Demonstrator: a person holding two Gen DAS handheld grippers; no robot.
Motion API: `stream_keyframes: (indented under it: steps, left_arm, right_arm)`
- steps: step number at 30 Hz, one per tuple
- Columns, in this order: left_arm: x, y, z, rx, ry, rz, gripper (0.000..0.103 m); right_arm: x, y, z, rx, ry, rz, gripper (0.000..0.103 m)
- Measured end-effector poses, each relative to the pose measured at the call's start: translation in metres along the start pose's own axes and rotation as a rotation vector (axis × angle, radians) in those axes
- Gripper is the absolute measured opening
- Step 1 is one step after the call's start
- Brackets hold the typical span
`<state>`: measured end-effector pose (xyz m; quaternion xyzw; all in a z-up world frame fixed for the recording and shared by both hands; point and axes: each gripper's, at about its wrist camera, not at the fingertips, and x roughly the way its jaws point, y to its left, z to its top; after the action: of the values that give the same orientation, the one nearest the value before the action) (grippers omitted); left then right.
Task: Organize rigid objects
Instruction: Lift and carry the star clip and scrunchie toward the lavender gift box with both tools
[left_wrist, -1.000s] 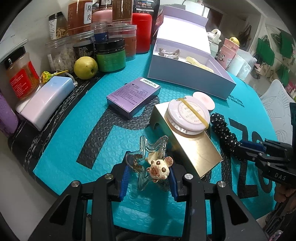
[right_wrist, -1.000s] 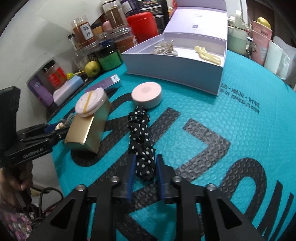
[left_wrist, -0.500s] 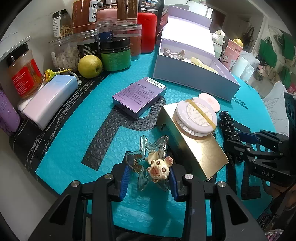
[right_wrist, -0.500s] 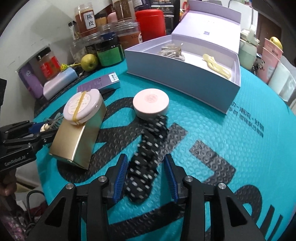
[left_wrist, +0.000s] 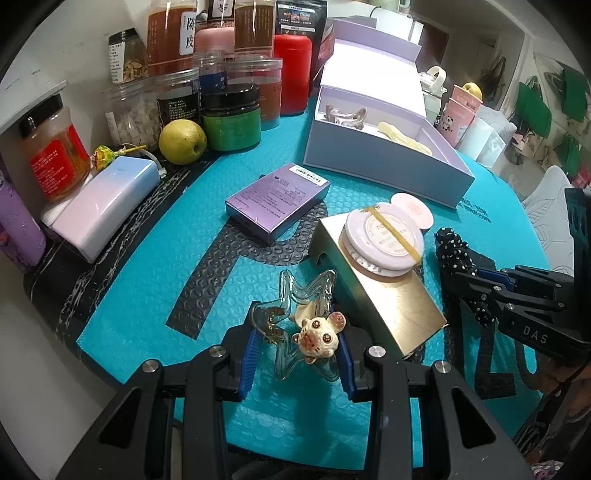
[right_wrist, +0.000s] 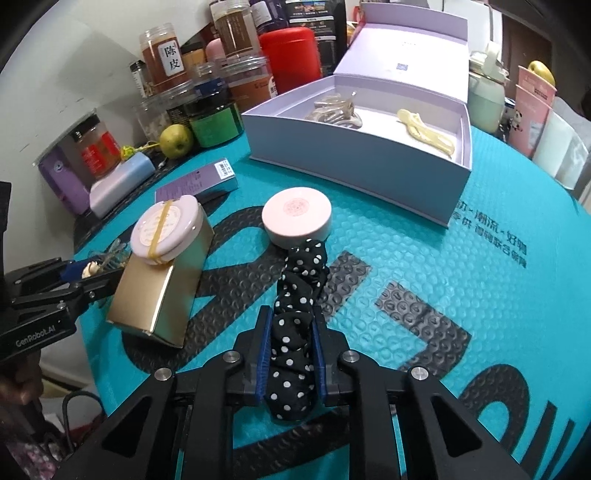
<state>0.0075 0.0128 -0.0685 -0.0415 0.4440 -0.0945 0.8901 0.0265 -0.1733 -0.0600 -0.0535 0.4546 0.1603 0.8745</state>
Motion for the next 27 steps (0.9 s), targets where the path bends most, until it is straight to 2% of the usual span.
stream_keyframes:
  steps: [14,27]
  left_arm:
    - [-0.029,-0.018,0.002,0.043,-0.062,-0.009,0.035]
    - [-0.027,-0.057,0.008,0.116,-0.055,-0.098,0.035]
  right_arm:
    - [-0.022,0.010,-0.007,-0.020,-0.032,0.066,0.020]
    - [-0.053,0.002,-0.017,0.021,-0.082,0.068,0.020]
